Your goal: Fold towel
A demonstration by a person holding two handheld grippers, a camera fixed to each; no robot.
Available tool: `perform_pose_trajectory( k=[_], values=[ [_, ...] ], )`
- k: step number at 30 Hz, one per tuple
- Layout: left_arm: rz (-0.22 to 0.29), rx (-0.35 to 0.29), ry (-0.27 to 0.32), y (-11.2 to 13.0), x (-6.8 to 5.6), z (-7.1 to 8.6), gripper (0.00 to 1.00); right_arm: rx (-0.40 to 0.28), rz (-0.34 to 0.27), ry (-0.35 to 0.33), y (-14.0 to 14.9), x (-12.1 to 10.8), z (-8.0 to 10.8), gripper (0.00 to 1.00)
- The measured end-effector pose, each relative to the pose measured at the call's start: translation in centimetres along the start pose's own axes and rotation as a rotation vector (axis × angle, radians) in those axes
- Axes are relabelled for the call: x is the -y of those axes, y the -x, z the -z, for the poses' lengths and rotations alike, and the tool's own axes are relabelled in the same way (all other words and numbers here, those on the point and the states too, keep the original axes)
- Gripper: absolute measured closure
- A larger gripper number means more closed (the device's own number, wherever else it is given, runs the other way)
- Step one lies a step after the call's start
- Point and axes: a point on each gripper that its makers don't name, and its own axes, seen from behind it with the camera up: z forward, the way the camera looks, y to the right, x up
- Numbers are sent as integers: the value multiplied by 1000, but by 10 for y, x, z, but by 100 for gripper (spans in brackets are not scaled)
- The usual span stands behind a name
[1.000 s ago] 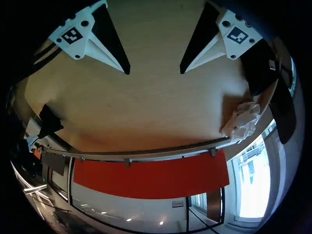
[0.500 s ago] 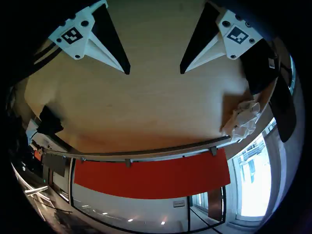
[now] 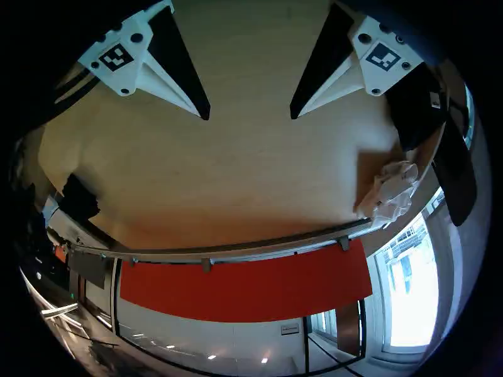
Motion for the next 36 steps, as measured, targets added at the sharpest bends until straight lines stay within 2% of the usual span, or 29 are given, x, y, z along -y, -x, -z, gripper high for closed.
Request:
perform_pose_trajectory(
  k=[6,24,36],
  values=[
    [-3,1,-5,0,1,2,5,34,-6,2,9,1,-11,94],
    [-10,19,-18,4,2,3,5,67,-50,8,17,1,-37,94],
    [-16,26,-25,5,4,4,5,89,-110,24,23,-5,-49,94]
  ],
)
